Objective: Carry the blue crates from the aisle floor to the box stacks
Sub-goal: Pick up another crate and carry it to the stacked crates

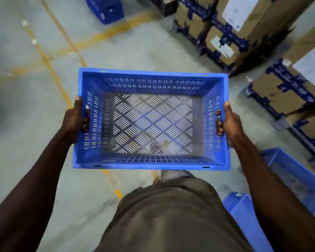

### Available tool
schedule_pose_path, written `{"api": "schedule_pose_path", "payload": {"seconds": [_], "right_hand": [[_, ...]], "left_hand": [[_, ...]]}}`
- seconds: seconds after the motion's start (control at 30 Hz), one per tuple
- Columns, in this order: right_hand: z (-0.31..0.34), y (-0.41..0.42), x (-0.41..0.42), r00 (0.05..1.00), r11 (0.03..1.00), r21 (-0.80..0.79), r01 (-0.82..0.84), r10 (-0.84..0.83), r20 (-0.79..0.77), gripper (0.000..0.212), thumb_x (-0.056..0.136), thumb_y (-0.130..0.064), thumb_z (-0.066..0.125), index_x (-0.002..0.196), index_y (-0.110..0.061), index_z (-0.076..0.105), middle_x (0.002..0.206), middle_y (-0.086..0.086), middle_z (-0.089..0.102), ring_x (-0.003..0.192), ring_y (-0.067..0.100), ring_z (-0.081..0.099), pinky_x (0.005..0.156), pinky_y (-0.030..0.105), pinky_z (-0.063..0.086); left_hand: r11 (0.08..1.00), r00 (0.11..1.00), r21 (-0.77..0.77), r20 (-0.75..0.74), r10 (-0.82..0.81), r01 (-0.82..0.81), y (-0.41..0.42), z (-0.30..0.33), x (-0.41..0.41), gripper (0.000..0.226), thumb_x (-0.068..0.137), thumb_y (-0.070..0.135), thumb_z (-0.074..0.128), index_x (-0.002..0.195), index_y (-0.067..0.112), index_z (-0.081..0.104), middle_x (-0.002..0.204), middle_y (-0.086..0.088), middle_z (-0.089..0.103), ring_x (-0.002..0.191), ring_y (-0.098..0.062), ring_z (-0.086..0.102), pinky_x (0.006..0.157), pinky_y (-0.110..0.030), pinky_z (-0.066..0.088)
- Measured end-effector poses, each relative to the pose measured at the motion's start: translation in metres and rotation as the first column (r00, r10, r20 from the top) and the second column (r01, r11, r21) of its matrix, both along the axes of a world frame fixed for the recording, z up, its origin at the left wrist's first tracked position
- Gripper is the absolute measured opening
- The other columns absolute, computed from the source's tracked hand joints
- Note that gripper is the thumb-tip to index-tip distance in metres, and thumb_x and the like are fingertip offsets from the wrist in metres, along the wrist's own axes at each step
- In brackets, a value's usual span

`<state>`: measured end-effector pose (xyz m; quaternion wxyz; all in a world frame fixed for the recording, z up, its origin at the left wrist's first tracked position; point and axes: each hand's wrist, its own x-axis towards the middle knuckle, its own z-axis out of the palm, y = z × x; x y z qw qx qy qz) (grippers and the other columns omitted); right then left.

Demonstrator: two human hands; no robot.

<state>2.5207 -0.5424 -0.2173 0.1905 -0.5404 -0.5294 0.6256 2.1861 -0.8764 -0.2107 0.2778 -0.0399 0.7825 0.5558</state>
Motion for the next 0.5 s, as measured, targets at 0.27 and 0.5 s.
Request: {"api": "schedule_pose_path", "payload": {"seconds": [0.27,0.5], "right_hand": [[-0.017,0.017,-0.192,0.985,0.984,-0.023,-0.175,0.175,0.001,0.057,0.093,-0.071,0.045,0.081,-0.017,0.057,0.049,-0.003,0.041,0.036,0.013,0.03,0.04,0.02,0.028],[-0.005,-0.001,-0.372,0.95,0.95,-0.019,-0.313,0.313,0.016,0.07,0.064,-0.088,0.051,0.077,-0.02,0.059,0.05,-0.003,0.043,0.036,0.015,0.031,0.039,0.021,0.03]], "left_hand": [[0.982,0.983,-0.038,-0.018,0.183,-0.184,-0.035,0.002,-0.116,0.06,0.092,0.072,0.042,0.072,0.016,0.05,0.047,0.002,0.04,0.035,-0.013,0.03,0.039,-0.018,0.028],[0.937,0.938,-0.038,-0.04,0.345,-0.346,-0.087,0.023,-0.232,0.062,0.089,0.075,0.044,0.073,0.015,0.051,0.054,-0.001,0.04,0.035,-0.012,0.03,0.04,-0.019,0.028]]}}
